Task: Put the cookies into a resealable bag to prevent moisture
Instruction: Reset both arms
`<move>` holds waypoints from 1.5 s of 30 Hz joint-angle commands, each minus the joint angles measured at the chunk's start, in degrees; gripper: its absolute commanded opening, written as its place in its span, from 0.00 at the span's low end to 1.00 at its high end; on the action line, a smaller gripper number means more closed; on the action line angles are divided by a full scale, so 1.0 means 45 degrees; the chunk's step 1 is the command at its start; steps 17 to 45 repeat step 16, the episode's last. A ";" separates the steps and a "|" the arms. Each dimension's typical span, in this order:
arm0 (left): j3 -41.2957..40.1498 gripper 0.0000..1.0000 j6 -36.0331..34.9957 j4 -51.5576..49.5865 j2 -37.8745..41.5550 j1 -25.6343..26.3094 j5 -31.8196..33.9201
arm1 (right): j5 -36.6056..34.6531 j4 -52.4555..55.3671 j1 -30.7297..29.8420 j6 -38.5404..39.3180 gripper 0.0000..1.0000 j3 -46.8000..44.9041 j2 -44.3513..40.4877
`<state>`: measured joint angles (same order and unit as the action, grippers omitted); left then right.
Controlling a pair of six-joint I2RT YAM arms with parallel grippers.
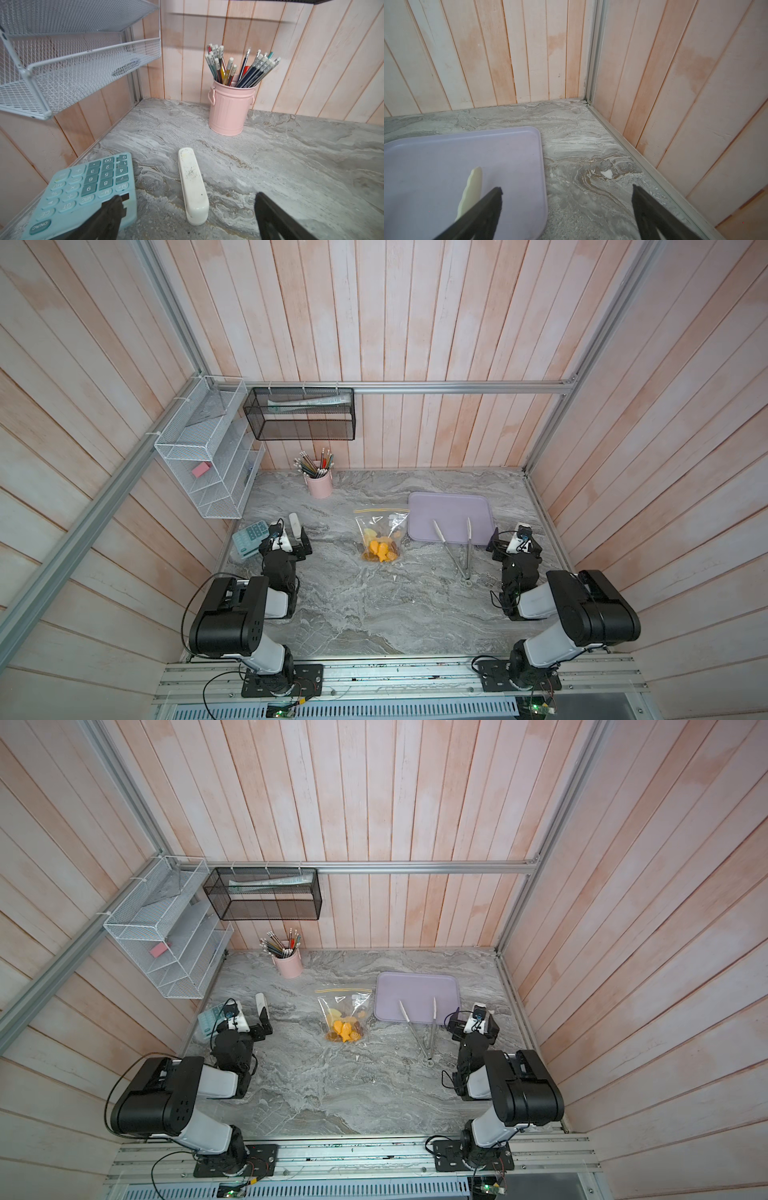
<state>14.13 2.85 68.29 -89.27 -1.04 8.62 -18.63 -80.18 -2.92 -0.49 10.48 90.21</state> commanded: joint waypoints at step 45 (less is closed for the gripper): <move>0.0141 1.00 -0.0124 0.0161 -0.0087 0.0104 -0.0391 | -0.0385 -0.0561 -0.0031 -0.0176 0.98 -0.0025 0.0139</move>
